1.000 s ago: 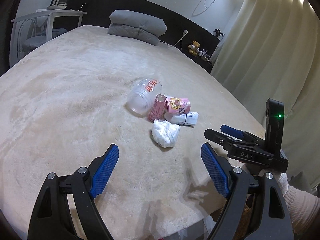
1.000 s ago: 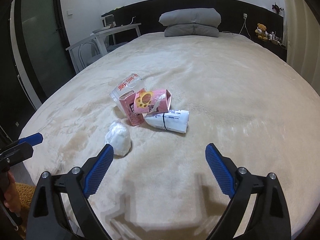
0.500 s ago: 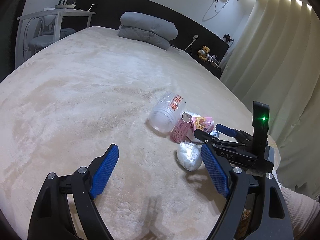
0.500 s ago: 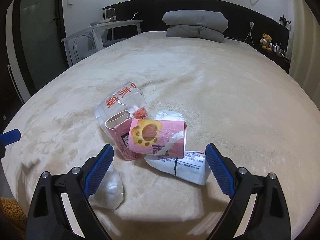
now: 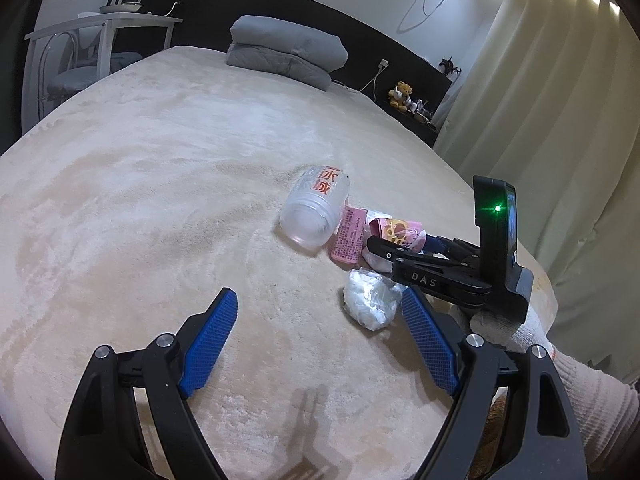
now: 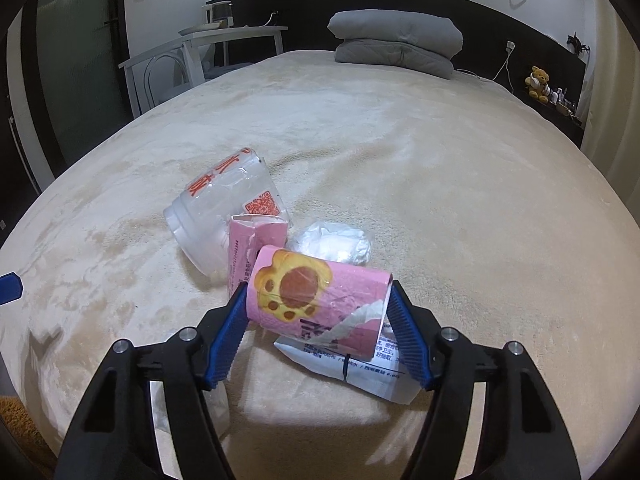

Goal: Collect trash
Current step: 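Lift the pink carton with the right tool while the left tool grasps the white tissue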

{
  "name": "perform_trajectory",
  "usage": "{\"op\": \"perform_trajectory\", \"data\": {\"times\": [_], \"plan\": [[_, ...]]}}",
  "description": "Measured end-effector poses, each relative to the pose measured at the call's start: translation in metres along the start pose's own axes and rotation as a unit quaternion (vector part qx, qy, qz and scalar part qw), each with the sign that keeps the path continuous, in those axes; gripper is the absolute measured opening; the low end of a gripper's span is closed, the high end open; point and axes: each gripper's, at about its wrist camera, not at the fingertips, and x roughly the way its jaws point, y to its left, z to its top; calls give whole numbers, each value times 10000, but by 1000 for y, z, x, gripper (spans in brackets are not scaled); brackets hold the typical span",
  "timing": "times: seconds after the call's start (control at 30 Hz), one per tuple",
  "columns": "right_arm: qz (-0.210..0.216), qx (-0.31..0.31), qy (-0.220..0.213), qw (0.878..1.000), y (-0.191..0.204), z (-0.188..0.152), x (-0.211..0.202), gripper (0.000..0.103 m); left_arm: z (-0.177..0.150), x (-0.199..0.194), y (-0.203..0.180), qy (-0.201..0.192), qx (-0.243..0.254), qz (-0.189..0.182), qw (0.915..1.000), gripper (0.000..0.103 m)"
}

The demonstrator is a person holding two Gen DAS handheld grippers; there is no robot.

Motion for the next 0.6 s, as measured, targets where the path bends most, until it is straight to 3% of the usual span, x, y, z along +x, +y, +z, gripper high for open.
{"op": "perform_trajectory", "data": {"times": [0.6], "plan": [[252, 395, -413, 9980, -35, -16, -69, 67, -2, 42, -23, 403, 237, -30, 9989, 83]]}}
